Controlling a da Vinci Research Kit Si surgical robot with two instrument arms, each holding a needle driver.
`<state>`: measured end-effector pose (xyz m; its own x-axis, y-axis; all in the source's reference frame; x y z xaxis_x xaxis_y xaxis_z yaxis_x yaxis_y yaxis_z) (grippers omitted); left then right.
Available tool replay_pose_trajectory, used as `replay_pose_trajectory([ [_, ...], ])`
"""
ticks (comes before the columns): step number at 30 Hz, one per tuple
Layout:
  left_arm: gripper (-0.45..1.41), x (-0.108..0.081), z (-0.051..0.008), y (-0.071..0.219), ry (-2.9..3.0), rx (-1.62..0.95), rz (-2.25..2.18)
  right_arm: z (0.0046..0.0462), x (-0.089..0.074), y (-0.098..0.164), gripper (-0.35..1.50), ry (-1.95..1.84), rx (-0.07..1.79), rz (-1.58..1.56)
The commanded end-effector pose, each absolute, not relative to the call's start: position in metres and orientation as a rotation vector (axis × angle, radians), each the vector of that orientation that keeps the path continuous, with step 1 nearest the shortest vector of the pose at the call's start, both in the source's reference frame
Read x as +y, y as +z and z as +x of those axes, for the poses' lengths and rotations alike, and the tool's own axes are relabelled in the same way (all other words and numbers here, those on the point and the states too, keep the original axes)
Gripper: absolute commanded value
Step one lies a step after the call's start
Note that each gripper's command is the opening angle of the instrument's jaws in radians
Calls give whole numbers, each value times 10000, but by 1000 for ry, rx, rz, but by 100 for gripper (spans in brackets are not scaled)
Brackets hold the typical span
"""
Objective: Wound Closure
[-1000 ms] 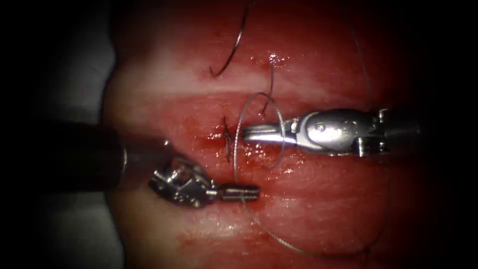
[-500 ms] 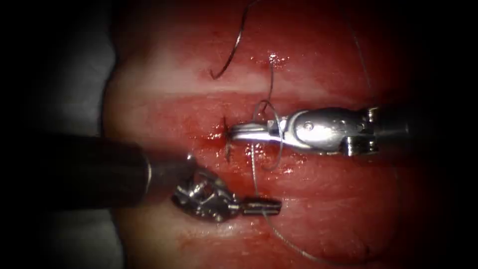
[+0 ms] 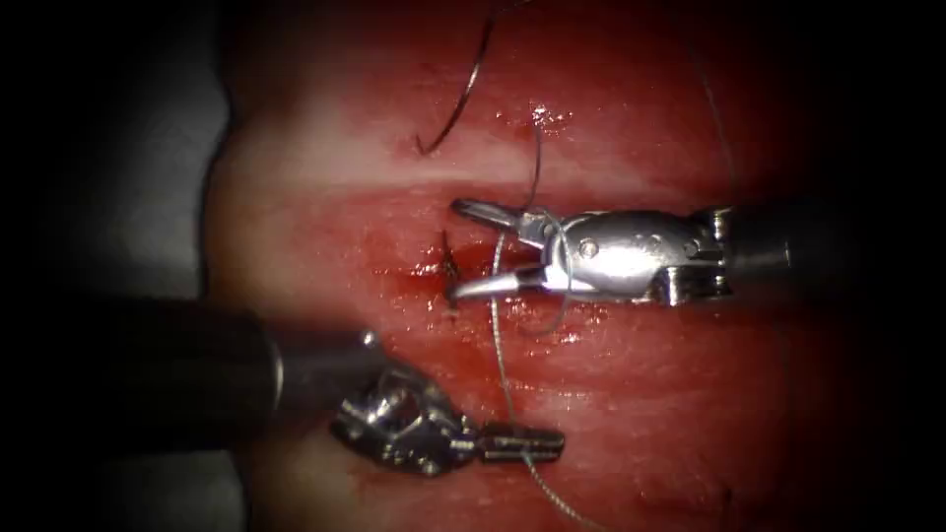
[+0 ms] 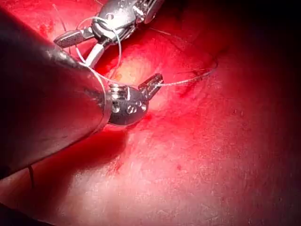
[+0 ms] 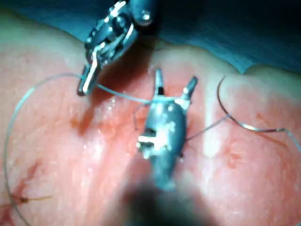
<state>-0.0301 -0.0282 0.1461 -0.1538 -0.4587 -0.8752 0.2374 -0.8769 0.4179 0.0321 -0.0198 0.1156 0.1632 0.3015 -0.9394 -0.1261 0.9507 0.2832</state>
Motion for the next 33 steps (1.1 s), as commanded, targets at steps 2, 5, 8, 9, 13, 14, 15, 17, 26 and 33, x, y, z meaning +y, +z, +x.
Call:
replay_pose_trajectory([
  [2,-45,-286,-302,1457,-2081,-260,1661,329,-213,1166,86,293,1334,158],
  [5,-45,-278,-298,1446,-2061,-280,1653,330,-216,1171,81,270,1295,153],
  [8,-45,-268,-296,1436,-2018,-310,1625,331,-218,1175,81,240,1238,138],
  [9,-45,-264,-295,1434,-2006,-313,1614,331,-219,1176,81,233,1228,134],
  [13,-45,-249,-286,1424,-1955,-355,1586,331,-222,1182,104,226,1185,106],
  [14,-45,-244,-283,1422,-1949,-364,1572,331,-223,1183,106,229,1178,102],
  [15,-45,-239,-280,1419,-1945,-367,1563,331,-224,1183,106,225,1178,106],
  [17,-45,-229,-274,1413,-1936,-375,1552,331,-226,1183,106,217,1170,113],
  [26,-45,-180,-247,1389,-1910,-415,1563,331,-232,1184,98,180,1176,142],
  [33,-45,-152,-247,1383,-1831,-482,1751,333,-243,1190,93,151,1188,158],
])
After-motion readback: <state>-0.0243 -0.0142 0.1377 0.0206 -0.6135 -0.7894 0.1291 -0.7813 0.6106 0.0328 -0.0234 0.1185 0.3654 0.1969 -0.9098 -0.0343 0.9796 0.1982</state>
